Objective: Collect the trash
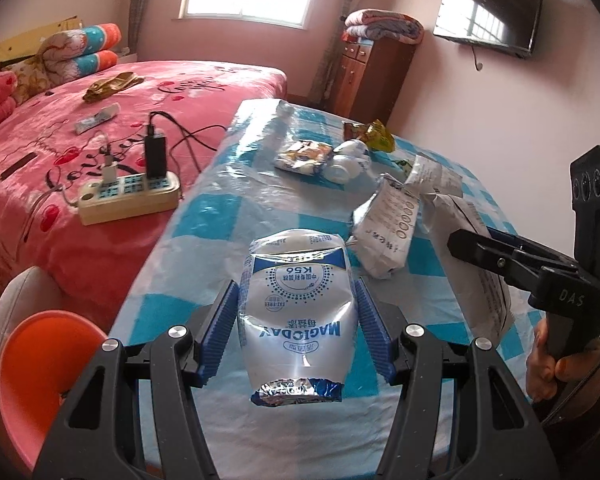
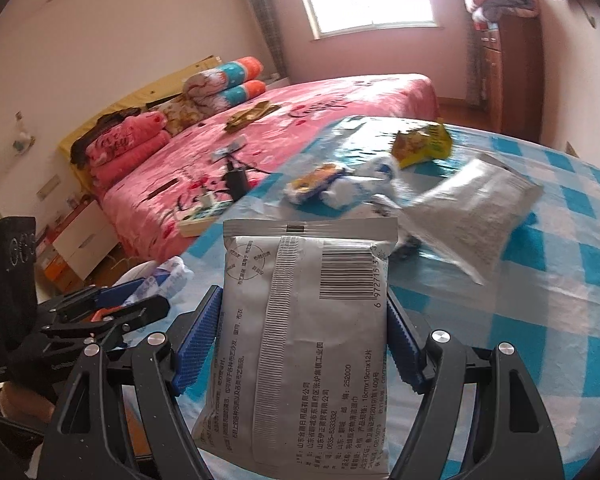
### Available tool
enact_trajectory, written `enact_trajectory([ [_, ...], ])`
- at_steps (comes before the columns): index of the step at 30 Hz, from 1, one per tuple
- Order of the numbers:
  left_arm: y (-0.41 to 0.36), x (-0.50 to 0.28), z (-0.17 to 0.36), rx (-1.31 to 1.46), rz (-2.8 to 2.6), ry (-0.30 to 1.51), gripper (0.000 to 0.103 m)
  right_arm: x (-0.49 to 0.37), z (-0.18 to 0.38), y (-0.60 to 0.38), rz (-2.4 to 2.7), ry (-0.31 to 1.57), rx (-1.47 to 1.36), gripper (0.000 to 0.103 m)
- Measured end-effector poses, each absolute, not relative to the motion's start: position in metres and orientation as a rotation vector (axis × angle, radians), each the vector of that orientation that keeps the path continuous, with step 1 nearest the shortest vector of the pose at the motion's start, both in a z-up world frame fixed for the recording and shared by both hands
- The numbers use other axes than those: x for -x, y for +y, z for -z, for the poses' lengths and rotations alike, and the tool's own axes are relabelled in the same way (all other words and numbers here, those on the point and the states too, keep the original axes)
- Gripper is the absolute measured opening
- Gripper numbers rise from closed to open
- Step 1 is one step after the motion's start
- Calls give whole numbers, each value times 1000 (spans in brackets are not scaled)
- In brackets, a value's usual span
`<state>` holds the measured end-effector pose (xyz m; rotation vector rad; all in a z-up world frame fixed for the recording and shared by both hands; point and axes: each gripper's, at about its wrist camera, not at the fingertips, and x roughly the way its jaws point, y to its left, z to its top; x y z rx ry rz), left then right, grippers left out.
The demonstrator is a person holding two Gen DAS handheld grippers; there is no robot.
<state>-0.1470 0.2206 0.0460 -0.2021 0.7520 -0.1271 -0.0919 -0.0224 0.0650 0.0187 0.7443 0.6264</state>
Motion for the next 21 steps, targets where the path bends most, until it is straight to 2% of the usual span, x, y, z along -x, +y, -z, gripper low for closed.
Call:
enact_trajectory([
  [10, 265, 181, -50, 230, 27, 719, 60, 103, -86, 36, -783, 750, 30, 76],
  [21, 347, 229, -38, 292, -196, 714, 60, 135, -95, 135, -1025, 763, 146, 76],
])
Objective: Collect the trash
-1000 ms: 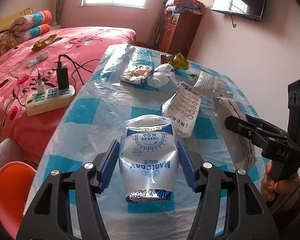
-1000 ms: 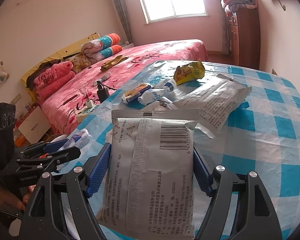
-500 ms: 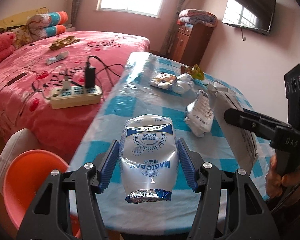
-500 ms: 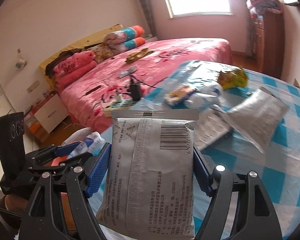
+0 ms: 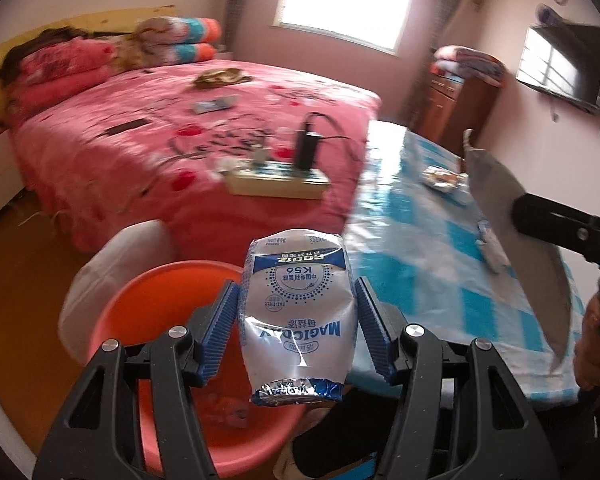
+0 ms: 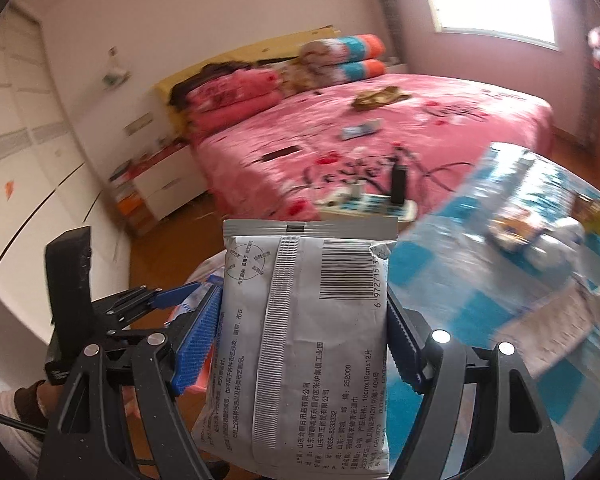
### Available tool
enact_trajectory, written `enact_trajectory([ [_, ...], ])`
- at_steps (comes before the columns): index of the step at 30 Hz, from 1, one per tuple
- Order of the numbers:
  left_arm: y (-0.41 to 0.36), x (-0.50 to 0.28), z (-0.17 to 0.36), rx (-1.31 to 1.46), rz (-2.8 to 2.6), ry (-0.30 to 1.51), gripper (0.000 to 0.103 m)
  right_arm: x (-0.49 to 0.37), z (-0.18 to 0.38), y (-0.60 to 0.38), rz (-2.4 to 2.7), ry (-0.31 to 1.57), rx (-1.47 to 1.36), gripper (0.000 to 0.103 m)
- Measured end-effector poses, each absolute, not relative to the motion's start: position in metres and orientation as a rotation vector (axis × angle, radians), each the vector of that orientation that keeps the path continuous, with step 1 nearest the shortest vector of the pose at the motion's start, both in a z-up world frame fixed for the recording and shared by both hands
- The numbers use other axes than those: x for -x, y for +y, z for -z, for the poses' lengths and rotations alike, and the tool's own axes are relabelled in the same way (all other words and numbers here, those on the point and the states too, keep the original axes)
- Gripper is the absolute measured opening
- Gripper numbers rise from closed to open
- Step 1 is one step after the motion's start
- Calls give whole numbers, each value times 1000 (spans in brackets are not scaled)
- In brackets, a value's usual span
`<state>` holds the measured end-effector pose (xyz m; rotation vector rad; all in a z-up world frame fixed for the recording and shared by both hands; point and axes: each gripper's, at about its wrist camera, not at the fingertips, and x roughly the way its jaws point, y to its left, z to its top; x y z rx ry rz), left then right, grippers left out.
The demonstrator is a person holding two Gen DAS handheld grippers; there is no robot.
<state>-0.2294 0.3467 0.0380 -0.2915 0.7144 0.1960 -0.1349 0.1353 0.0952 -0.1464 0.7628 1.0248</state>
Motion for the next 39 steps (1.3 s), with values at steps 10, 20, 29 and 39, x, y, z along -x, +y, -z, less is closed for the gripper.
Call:
enact_trajectory([
  [10, 401, 258, -4, 362, -340, 755, 60, 157, -76, 214, -1161, 823, 224, 76],
  [20, 429, 272, 29, 432, -417, 821, 65, 168, -52, 273, -1231, 863, 255, 75],
  [29, 440, 279, 35, 428, -500, 853, 86, 152, -48, 244, -1114, 864, 204, 90],
  [39, 418, 266, 27, 386, -457, 854, 90, 155, -44, 203, -1013, 816, 227, 92],
])
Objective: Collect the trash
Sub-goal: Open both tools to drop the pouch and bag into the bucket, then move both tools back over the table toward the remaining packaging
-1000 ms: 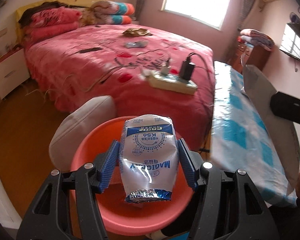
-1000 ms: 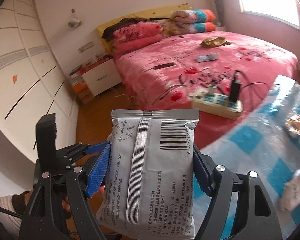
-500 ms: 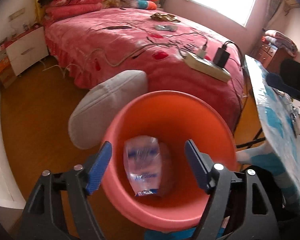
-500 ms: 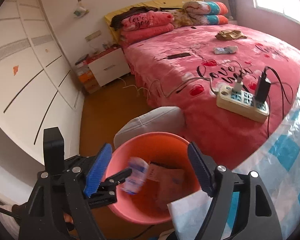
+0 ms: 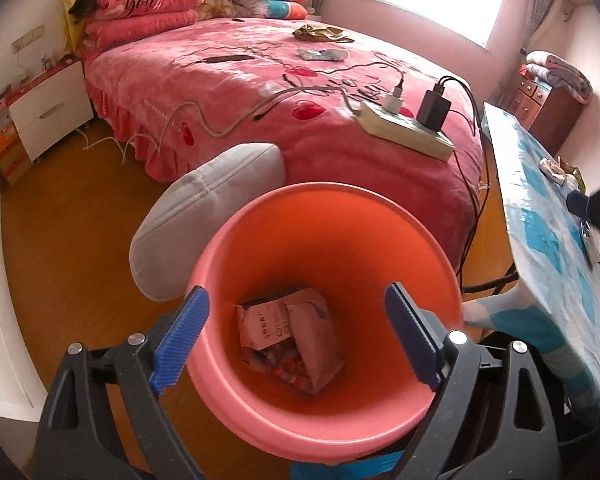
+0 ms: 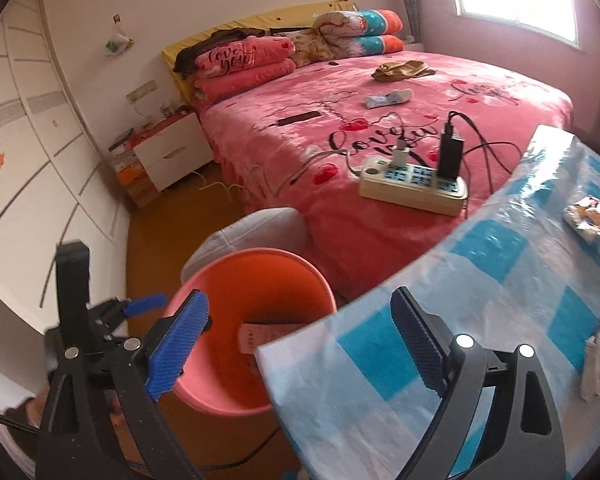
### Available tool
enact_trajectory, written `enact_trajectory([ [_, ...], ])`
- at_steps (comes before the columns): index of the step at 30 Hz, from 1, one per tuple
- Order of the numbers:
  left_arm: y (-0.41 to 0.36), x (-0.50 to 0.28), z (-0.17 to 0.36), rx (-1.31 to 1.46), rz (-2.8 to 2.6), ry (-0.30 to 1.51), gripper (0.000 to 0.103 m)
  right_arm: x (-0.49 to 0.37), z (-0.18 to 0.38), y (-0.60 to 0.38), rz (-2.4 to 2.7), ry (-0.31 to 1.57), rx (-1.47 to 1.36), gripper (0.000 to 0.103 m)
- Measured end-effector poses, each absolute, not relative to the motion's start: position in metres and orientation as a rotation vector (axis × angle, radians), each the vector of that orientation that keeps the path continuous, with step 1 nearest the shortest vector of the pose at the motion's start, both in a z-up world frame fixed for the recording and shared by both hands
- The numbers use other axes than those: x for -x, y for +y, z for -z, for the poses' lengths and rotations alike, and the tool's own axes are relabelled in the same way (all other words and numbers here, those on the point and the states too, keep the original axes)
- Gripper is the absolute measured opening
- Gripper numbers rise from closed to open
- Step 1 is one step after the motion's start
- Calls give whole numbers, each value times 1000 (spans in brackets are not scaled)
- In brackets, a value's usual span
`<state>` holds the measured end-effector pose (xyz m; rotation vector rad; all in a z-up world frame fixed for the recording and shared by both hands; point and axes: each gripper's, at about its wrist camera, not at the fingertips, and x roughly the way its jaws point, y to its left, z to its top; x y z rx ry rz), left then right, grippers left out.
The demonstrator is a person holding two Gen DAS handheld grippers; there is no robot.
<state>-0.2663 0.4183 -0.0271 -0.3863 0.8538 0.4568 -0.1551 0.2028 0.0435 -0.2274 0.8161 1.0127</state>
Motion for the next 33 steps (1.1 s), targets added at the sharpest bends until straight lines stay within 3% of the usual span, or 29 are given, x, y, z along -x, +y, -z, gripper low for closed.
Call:
enact_trajectory([
  [33, 299, 234, -39, 188, -267, 764, 90, 185, -70, 76, -832, 549, 215, 93],
])
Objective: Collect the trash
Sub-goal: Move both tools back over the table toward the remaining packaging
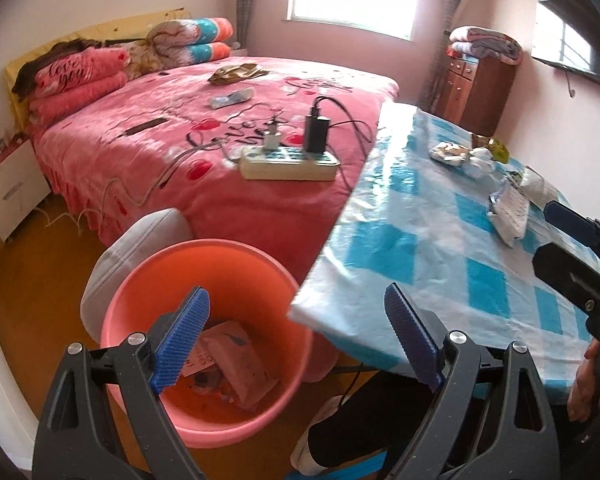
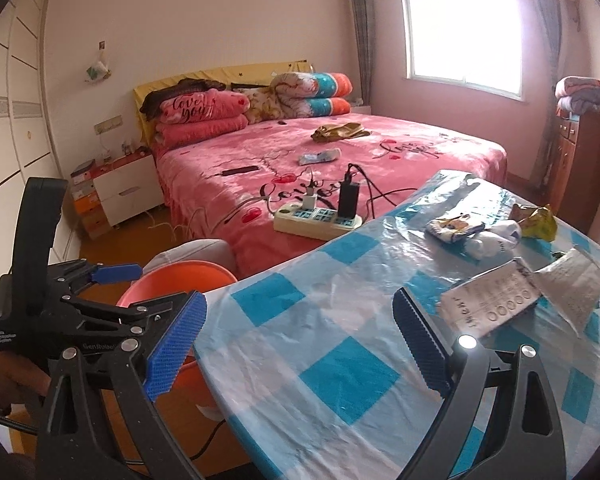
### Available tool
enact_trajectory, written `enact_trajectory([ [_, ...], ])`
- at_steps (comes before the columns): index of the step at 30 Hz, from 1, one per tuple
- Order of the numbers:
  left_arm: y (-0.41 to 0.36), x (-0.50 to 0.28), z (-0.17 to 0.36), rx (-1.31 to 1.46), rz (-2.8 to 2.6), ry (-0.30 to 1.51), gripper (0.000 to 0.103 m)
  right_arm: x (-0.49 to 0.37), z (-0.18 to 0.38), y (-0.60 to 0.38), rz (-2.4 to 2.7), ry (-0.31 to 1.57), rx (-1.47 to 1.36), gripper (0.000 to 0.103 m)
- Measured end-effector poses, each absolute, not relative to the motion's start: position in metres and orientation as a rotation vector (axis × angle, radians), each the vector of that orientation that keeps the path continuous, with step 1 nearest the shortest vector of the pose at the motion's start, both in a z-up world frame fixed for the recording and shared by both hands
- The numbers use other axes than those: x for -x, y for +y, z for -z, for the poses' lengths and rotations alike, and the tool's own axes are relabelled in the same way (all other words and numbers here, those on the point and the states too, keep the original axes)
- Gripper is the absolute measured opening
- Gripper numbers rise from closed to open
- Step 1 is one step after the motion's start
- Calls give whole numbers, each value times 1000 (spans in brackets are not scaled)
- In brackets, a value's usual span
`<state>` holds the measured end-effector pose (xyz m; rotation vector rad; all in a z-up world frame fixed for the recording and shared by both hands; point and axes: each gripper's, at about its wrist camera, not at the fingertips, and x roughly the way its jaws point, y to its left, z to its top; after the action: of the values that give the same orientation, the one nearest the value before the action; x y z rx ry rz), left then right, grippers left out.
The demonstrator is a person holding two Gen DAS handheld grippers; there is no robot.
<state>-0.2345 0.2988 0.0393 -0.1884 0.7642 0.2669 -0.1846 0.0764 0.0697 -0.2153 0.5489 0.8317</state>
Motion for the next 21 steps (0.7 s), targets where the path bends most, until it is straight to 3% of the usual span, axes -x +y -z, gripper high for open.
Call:
enact_trajectory([
  [21, 228, 210, -59, 94, -172, 726, 90, 179, -80, 13, -795, 462, 115, 94],
])
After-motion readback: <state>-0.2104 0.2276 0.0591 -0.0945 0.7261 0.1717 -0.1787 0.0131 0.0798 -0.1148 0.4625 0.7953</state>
